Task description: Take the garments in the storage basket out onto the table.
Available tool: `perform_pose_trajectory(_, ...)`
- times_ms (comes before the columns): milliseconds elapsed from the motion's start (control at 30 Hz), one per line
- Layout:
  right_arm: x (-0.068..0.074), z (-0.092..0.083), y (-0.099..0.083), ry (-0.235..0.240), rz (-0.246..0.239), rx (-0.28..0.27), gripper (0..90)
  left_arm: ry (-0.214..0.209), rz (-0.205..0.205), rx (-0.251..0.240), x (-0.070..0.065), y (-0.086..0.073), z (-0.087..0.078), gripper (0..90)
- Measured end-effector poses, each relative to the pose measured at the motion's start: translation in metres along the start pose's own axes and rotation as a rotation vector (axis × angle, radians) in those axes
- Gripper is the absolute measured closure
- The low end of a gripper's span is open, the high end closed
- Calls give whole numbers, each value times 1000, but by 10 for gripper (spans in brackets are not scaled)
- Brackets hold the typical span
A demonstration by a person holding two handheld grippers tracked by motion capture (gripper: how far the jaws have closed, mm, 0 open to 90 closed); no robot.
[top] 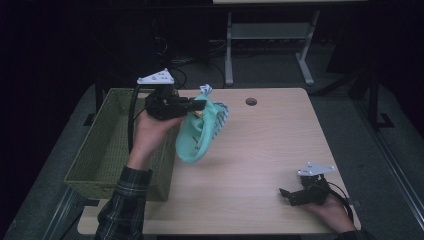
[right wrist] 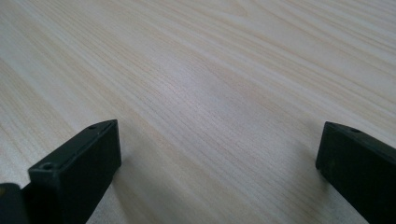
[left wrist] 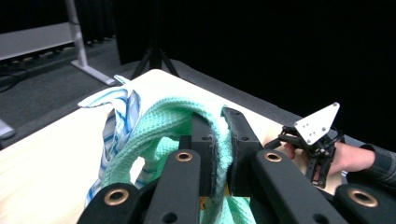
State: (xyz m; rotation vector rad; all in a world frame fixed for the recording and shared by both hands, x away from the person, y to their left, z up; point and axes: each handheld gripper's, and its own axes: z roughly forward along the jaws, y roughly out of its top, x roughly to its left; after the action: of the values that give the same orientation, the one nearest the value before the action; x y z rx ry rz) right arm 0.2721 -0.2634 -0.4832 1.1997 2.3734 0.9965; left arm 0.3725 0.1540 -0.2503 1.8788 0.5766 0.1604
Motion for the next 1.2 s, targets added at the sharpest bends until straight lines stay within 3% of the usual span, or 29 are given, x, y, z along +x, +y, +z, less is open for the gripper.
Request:
perform_pose_trajectory(200,0,0,0,0,1,1,0,-31,1,29,-6,-6,26,833)
perform_pose_trajectory(467,0,0,0,0,2,1,0,-41,-3,39,-12,-14,47,833)
perform_pose_trajectory(867,0,0,0,0,-3,-2,0,-36,-4,57,-25,-29,78,833)
perform_pose_trajectory(1200,0,0,0,2,-1,0,0,-14,6,118,-32,-53,109,830)
